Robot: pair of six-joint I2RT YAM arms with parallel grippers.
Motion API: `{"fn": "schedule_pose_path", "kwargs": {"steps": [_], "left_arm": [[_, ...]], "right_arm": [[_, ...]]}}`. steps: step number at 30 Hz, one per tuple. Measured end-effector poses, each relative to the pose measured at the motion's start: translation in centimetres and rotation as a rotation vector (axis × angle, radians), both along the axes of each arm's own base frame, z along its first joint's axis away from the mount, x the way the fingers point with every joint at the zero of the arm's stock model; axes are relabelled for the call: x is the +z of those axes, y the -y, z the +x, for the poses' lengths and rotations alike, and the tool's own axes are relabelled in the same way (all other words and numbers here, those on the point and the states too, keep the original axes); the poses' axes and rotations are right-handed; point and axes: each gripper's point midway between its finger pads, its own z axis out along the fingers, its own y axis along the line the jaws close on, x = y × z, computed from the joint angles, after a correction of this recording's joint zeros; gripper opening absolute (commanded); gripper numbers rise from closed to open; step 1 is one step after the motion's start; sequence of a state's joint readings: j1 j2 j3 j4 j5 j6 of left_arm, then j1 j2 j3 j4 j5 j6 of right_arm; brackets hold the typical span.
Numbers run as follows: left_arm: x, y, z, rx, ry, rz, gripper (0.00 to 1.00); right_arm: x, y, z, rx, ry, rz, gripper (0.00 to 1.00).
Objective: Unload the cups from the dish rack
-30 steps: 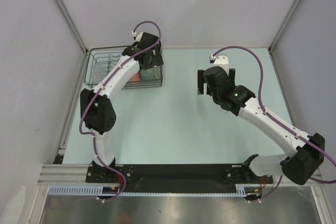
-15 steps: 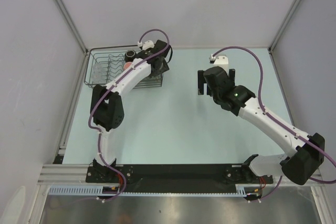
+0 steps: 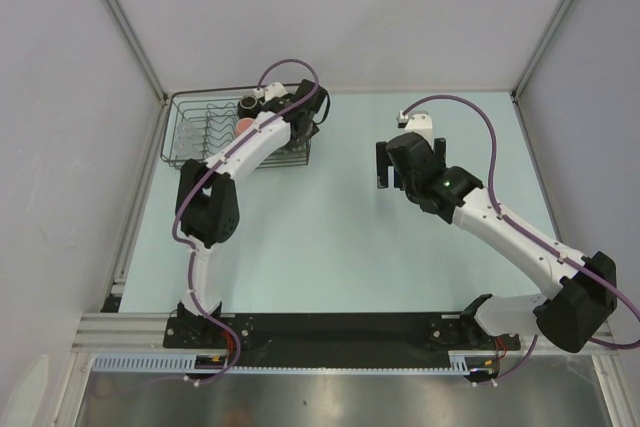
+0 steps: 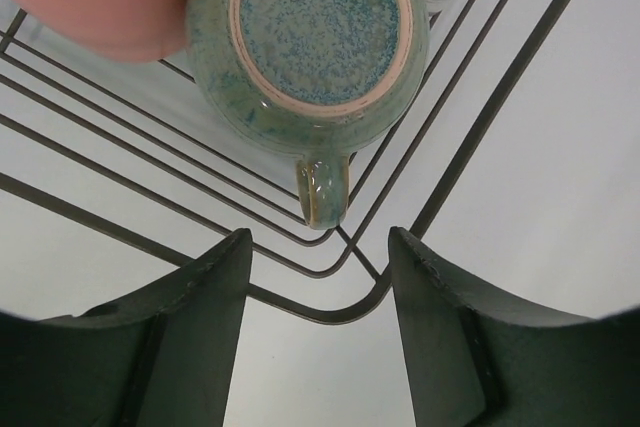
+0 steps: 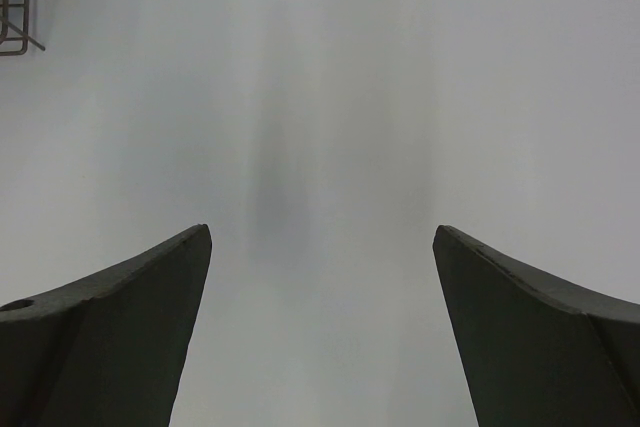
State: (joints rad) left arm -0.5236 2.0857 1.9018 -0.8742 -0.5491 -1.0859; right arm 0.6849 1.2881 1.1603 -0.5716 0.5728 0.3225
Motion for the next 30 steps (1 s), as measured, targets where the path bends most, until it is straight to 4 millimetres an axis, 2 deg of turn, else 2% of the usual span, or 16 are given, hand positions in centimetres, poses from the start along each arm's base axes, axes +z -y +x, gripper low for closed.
{"fn": "schedule_pose_path", "kwargs": {"steps": [8, 16, 30], "left_arm": [[-1.6, 0.2, 0.9, 0.061, 0.007, -0.017, 0.54], [-2.4, 0.2, 2.5, 0.122, 0.048, -0.013, 0.53], [-2.9, -0.8, 3.0, 0.17, 0.081, 0.026, 0.54]], "right_arm": [[-0.3, -0.2, -0.1, 0.009, -0.009, 0.006, 1.0], [-1.6, 0.1, -0.8, 0.01, -0.041, 0.002, 1.0], [-2.4, 0.7, -1.2, 0.009, -0.065, 0.007, 1.0]]}}
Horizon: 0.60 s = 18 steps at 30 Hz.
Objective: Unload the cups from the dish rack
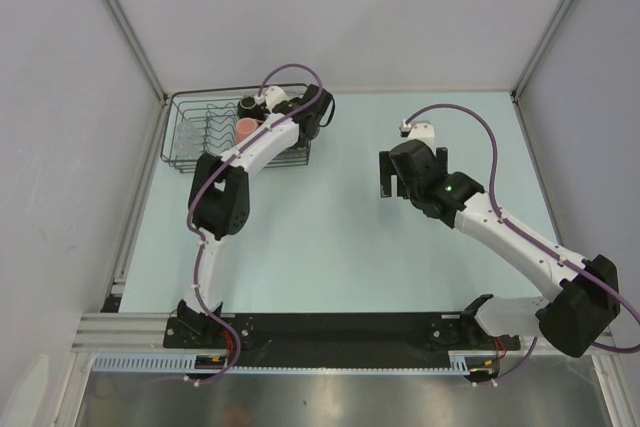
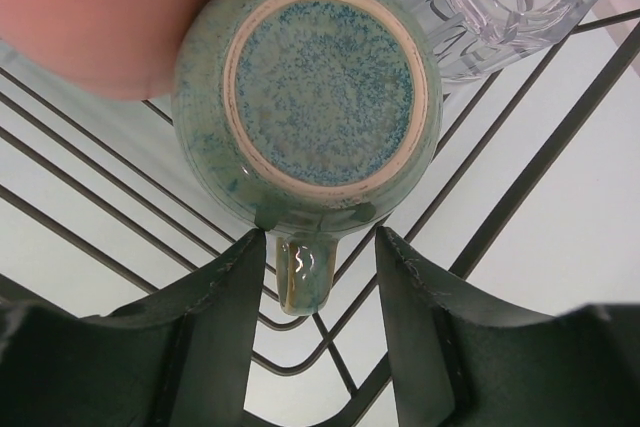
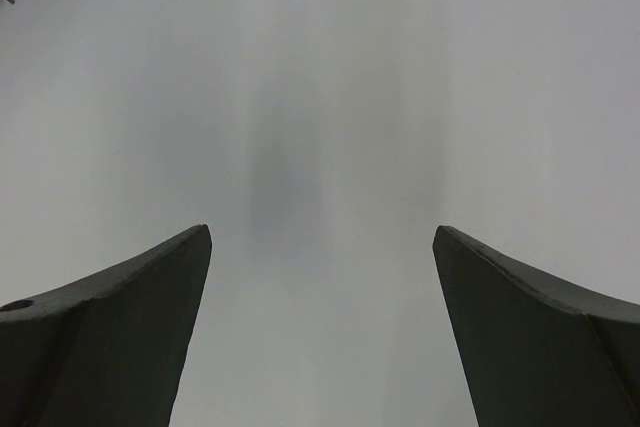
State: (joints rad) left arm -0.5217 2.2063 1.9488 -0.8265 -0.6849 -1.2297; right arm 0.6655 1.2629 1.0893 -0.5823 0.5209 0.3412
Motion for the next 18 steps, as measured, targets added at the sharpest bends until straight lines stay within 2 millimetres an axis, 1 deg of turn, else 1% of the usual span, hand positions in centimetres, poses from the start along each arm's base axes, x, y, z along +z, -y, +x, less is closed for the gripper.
{"fn": "schedule_pose_path", "kwargs": {"steps": [5, 11, 15, 18], "left_arm": [[-0.18, 0.11, 0.13, -0.008, -0.008, 0.006, 0.57], [-0.36, 0.42, 0.26, -0.026, -0.019, -0.003, 0.58], [-0.45, 0.46, 0.23, -0.037, -0.028, -0.006, 0.54], [-0.71, 0.46, 0.13, -0.047, -0.047, 0.006, 0.45]], "right_arm": [[-0.22, -0.01, -0.07, 0.001, -0.007, 0.003, 0.99], [-0.48, 0.25, -0.14, -0.006, -0.012, 0.002, 1.0], [-0.57, 0.49, -0.14, -0.013, -0.013, 0.003, 1.0], [-0.74, 0.51, -0.18, -0.02, -0.017, 0.011, 1.0]]}}
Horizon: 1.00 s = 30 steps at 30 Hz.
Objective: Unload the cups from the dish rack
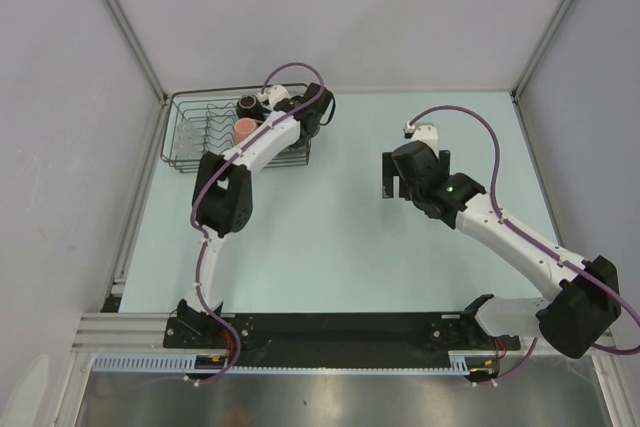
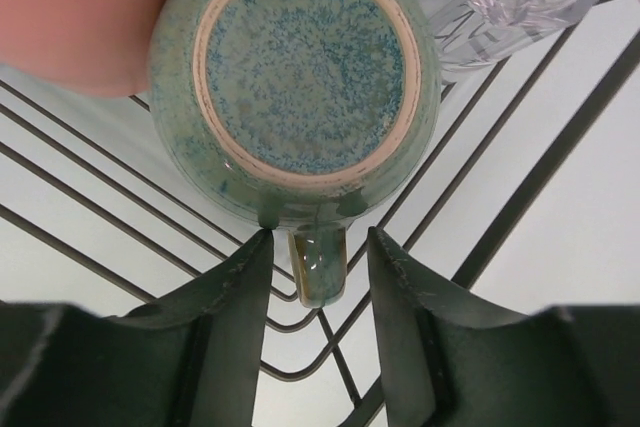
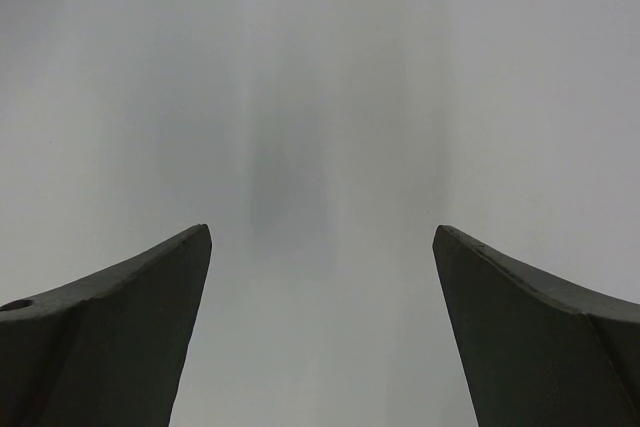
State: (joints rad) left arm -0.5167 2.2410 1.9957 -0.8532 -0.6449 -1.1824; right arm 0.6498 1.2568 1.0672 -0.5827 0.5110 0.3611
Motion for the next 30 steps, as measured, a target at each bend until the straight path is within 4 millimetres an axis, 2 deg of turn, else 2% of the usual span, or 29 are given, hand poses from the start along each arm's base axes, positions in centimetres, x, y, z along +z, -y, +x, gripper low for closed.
{"fn": "schedule_pose_path", "kwargs": {"steps": [17, 30], "left_arm": [[-0.9, -0.3, -0.2, 0.003, -0.077, 0.008, 0.47], [-1.9, 0.0, -0.2, -0.012, -0.142, -0.06, 0.42]], "right_arm": [[-0.1, -0.1, 0.0, -0.006, -0.002, 0.013, 1.0], [-0.2, 0.1, 0.0, -0.009, -0.004, 0.011, 1.0]]}}
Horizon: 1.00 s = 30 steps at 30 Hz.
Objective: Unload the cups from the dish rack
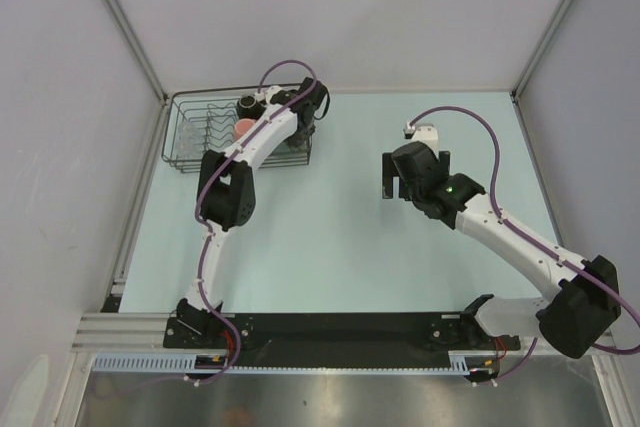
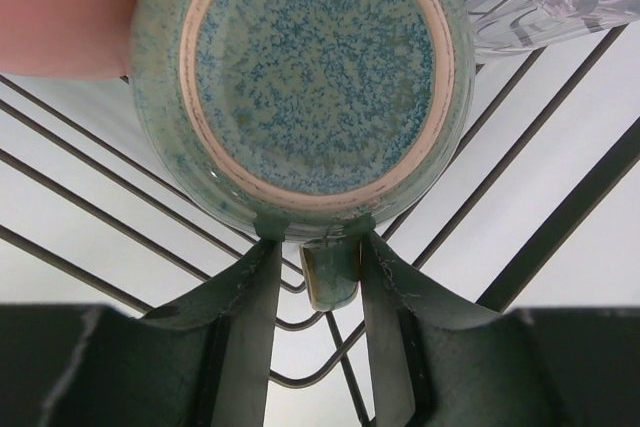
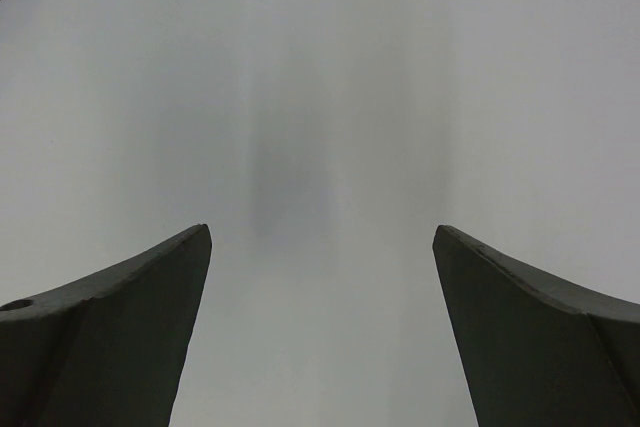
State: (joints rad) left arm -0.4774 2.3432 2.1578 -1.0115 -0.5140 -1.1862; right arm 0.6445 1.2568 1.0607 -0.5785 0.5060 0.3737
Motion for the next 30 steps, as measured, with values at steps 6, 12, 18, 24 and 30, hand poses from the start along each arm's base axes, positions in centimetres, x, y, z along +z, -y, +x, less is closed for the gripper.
{"fn": "schedule_pose_path", "kwargs": {"steps": [6, 12, 18, 24, 30], "left_arm": [[-0.2, 0.6, 0.1, -0.011, -0.009, -0.028, 0.31], [-0.7, 0.9, -0.1, -0.018, -0.02, -0.034, 0.0], [-0.7, 1.1, 0.1, -0.019, -0.01, -0.04, 0.01], [-0.4, 1.0, 0.2, -0.044, 0.025, -0.044, 0.0], [-0.1, 0.9, -0.1, -0.106, 0.044, 0.004, 0.0]], "right_arm": [[-0.2, 0.0, 0.0, 0.0, -0.002, -0.001, 1.0], [-0.4, 0.0, -0.1, 0.001, -0.005, -0.001, 1.0], [-0.4, 0.0, -0.1, 0.001, -0.007, 0.001, 1.0], [-0.6, 0.1, -0.1, 0.003, -0.01, 0.001, 1.0], [-0.5, -0.1, -0.1, 0.008, -0.01, 0.01, 1.0]]}}
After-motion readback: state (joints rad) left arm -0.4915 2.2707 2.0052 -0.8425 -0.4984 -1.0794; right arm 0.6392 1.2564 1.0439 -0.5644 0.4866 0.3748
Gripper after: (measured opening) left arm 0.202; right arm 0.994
